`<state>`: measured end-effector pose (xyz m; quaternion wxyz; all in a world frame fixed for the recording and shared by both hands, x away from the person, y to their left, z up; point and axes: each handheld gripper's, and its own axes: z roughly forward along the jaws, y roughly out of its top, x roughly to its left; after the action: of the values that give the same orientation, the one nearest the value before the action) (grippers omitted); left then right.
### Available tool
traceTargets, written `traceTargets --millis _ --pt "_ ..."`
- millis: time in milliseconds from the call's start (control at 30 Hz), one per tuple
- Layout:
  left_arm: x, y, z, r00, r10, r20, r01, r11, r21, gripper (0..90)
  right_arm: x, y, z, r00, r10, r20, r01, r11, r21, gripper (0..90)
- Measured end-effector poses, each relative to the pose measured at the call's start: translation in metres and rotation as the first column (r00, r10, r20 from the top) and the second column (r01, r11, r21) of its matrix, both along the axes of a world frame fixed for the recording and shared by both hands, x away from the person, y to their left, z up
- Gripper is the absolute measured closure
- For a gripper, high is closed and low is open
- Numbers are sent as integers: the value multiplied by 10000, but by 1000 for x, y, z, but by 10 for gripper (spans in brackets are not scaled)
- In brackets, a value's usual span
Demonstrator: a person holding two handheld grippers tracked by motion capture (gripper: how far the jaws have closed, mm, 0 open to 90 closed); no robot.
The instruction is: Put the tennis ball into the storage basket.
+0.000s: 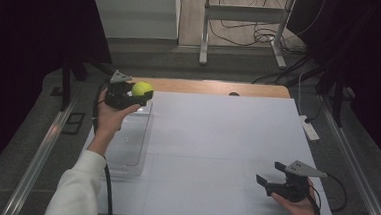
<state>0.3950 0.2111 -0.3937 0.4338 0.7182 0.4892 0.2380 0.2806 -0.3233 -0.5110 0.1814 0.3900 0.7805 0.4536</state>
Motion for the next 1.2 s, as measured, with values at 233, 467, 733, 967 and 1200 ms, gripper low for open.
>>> traceTargets --millis 233,467,733,967,1200 --pt "2 6 -1 9997 230 -57 -230 9997 25 272 0 0 0 10000 -3 -4 3 10000 0 103" --pt "4 14 -4 9989 454 -142 -453 9990 32 272 0 0 0 10000 0 -7 0 10000 -9 103" --pt "5 24 -5 9970 743 -213 -741 9972 103 272 0 0 0 10000 -10 -11 10 10000 -10 103" --pt "6 29 -9 9955 886 -322 -883 9960 118 272 0 0 0 10000 -9 -13 9 10000 -17 103" --pt "9 28 -16 9949 878 -492 -865 9959 268 272 0 0 0 10000 -10 -19 10 10000 -30 103"
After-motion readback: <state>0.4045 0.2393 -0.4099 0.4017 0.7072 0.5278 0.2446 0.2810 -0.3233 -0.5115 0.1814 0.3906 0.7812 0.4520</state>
